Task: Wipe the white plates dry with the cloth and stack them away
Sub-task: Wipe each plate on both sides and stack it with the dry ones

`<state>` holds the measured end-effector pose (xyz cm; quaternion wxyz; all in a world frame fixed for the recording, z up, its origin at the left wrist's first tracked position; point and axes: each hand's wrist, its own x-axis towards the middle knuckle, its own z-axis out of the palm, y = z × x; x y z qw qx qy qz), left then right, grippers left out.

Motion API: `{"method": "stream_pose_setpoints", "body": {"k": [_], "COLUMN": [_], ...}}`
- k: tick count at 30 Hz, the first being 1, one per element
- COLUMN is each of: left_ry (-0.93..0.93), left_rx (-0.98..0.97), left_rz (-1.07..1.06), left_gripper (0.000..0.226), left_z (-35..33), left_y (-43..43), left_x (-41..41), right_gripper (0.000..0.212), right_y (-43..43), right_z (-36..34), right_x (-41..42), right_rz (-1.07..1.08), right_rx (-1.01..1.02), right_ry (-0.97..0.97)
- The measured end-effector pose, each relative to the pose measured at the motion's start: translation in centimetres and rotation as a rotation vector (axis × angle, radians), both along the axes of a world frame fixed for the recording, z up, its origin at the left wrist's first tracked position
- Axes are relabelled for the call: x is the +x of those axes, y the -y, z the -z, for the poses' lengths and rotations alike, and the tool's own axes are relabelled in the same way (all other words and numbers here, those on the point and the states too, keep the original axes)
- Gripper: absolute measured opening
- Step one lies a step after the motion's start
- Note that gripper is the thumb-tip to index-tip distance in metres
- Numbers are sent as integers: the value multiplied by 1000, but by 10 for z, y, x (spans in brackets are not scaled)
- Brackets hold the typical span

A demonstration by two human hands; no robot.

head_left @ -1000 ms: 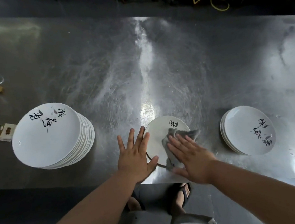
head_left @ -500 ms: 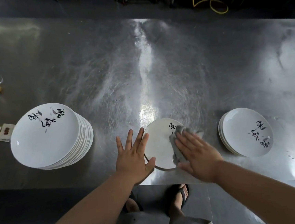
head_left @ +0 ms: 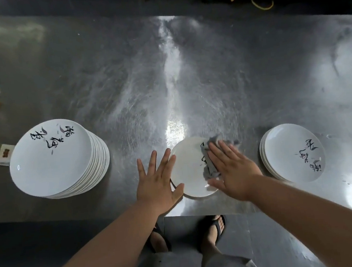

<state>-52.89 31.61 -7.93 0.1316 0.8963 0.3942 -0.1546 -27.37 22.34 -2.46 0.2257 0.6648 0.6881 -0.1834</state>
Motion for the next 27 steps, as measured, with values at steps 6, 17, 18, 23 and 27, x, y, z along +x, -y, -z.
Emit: {"method": "stream_pose_setpoints", "body": {"k": [6, 17, 18, 23, 27], "left_ry": [24, 32, 66, 122, -4], "left_rx": [10, 29, 49, 57, -7], "left_rz": [6, 38, 103, 172, 193], "left_gripper": [89, 99, 91, 70, 80], "left_z": [4, -3, -4, -17, -16], "left_y": [0, 6, 7, -23, -32], "left_x": [-2, -2, -2, 4, 11], "right_gripper": [96, 91, 90, 88, 90], "right_y": [-45, 35, 28, -36, -57], "right_z": [4, 4, 3, 7, 9], "right_x": [-25, -16, -13, 2, -11], "right_rz": [-25, 210, 194, -224, -199], "right_rx": [-7, -33, -10, 75, 71], "right_ry": [5, -104, -123, -118, -116]}}
